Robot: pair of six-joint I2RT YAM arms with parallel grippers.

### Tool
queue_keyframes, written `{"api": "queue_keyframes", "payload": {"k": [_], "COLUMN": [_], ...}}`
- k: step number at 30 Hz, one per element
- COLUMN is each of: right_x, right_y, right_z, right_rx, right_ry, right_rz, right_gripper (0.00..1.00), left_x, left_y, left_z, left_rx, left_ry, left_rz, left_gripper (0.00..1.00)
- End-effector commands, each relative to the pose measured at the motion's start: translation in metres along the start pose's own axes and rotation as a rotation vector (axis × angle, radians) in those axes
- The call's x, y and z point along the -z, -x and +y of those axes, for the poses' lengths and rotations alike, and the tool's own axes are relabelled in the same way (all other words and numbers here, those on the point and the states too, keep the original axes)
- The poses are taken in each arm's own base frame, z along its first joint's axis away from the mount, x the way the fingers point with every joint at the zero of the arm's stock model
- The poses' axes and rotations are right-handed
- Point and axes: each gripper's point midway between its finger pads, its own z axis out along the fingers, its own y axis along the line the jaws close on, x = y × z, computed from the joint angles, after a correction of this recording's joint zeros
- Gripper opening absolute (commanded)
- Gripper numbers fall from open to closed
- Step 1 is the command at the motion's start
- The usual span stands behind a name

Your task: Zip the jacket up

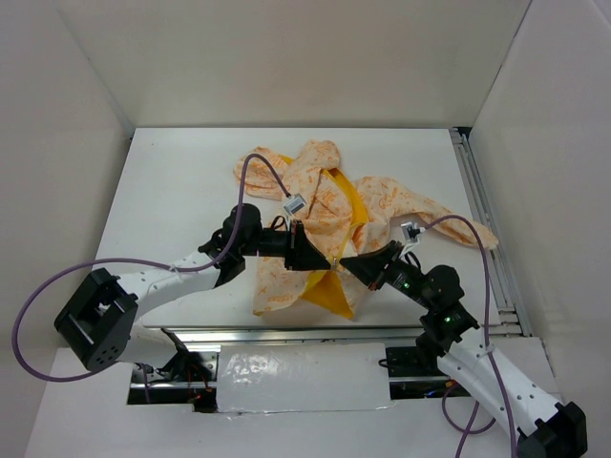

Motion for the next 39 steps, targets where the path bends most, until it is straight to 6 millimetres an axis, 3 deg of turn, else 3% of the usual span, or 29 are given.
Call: {"api": "queue_keyframes", "payload": {"k": [1, 2, 6, 10, 17, 28, 33, 39], "right_x": [-0.005, -0.005, -0.006, -0.007, -0.01, -0.006, -0.007, -0.013], "right_y": [0.027, 0.026, 0.031, 0.049, 0.069, 0.086, 0.078, 0.056], "right_z": [0.025, 0.027, 0.025, 0.023, 0.03, 0.026, 0.023, 0.006], "right_rx": [0.04, 0.041, 0.023, 0.029, 0.037, 0.039, 0.038, 0.05], "right_ry": [0.081, 0.091, 0.078, 0.045, 0.033, -0.038, -0.042, -0.096], "right_rz": [-0.072, -0.067, -0.095, -0.173, -0.228, -0.28, -0.235, -0.125], "right_gripper": [0.0, 0.0, 0.0, 0.0, 0.0, 0.0, 0.0, 0.0], "left_x": [-0.005, -0.006, -0.017, -0.021, -0.024, -0.017, -0.017, -0.014], "left_y": [0.016, 0.016, 0.011, -0.008, -0.054, -0.094, -0.092, -0.064], "left_z": [-0.023, -0.022, -0.019, -0.018, 0.004, 0.01, 0.009, 0.018], "left_rx": [-0.116, -0.111, -0.129, -0.12, -0.012, -0.006, -0.012, -0.061], "left_ry": [-0.087, -0.077, -0.025, 0.011, 0.11, 0.166, 0.183, 0.294], "left_rz": [-0.026, -0.026, -0.02, 0.023, 0.124, 0.2, 0.195, 0.111], "left_gripper": [0.05, 0.0, 0.0, 0.0, 0.0, 0.0, 0.0, 0.0]}}
